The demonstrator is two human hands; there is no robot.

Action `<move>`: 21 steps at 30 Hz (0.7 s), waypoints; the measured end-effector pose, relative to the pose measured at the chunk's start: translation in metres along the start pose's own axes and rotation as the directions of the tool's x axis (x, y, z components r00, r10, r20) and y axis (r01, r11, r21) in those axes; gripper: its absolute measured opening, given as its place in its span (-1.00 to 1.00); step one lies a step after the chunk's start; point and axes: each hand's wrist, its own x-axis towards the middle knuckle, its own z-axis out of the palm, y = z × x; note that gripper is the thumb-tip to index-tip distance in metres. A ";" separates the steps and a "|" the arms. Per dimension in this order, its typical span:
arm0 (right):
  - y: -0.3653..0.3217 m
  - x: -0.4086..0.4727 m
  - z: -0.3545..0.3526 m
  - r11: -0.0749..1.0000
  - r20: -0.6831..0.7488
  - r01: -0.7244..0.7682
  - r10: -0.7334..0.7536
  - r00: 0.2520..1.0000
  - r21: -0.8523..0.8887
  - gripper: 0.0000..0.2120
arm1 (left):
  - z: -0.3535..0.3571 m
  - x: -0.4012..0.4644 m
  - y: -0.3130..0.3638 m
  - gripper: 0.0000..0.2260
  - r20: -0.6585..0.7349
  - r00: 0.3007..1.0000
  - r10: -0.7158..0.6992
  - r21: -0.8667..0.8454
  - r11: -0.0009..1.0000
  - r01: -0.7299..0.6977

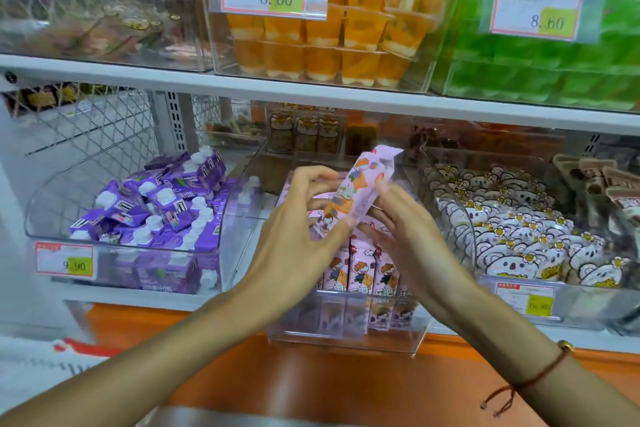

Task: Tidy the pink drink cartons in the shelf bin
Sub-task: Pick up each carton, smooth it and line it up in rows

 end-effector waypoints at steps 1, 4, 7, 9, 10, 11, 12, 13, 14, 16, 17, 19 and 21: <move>-0.002 0.000 -0.001 1.000 0.031 -0.008 0.008 0.999 -0.002 -0.69 | -0.001 0.001 -0.002 -0.67 0.014 1.000 -0.006 -0.004 1.000 0.006; -0.001 -0.003 -0.002 0.996 0.020 0.031 -0.030 0.999 -0.088 -0.72 | -0.002 0.001 -0.009 -0.72 0.078 0.997 0.009 0.102 0.995 -0.017; 0.002 -0.004 -0.001 0.982 -0.116 0.089 -0.109 0.987 -0.166 -0.72 | -0.001 0.000 -0.012 -0.71 0.064 0.997 0.043 0.207 0.977 -0.056; 0.001 -0.005 -0.001 0.966 -0.166 0.127 -0.166 0.972 -0.223 -0.69 | -0.001 0.000 -0.011 -0.68 0.038 0.997 0.073 0.242 0.967 -0.080; 0.001 -0.005 0.000 0.959 -0.167 0.141 -0.185 0.968 -0.246 -0.68 | -0.002 0.000 -0.009 -0.70 0.026 0.996 0.084 0.244 0.966 -0.087; 0.000 -0.006 0.000 0.954 -0.156 0.147 -0.192 0.969 -0.261 -0.69 | -0.003 0.001 -0.008 -0.72 0.016 0.996 0.085 0.237 0.968 -0.086; -0.001 -0.007 0.000 0.953 -0.141 0.146 -0.189 0.972 -0.267 -0.70 | -0.004 0.002 -0.007 -0.74 0.013 0.997 0.071 0.214 0.974 -0.072; -0.001 -0.007 0.000 0.952 -0.125 0.141 -0.180 0.976 -0.271 -0.72 | -0.005 0.003 -0.005 -0.75 0.020 0.999 0.038 0.170 0.985 -0.041; -0.001 -0.008 -0.001 0.951 -0.110 0.133 -0.169 0.979 -0.280 -0.75 | -0.006 0.005 -0.002 -0.76 0.038 0.999 -0.013 0.112 0.994 0.009; -0.002 -0.008 -0.003 0.946 -0.109 0.103 -0.143 0.984 -0.309 -0.79 | -0.008 0.008 0.003 -0.81 0.097 0.983 -0.157 -0.012 0.987 0.158; -0.002 -0.007 -0.003 0.945 -0.126 0.084 -0.129 0.984 -0.315 -0.80 | -0.008 0.009 0.006 -0.85 0.143 0.958 -0.250 -0.084 0.961 0.263; -0.002 -0.006 -0.004 0.960 -0.171 0.025 -0.076 0.982 -0.279 -0.78 | -0.009 0.010 0.011 -0.87 0.294 0.852 -0.433 -0.213 0.840 0.500; -0.003 -0.006 -0.003 0.969 -0.189 -0.041 -0.006 0.982 -0.243 -0.73 | -0.010 0.010 0.012 -0.78 0.401 0.762 -0.508 -0.262 0.734 0.627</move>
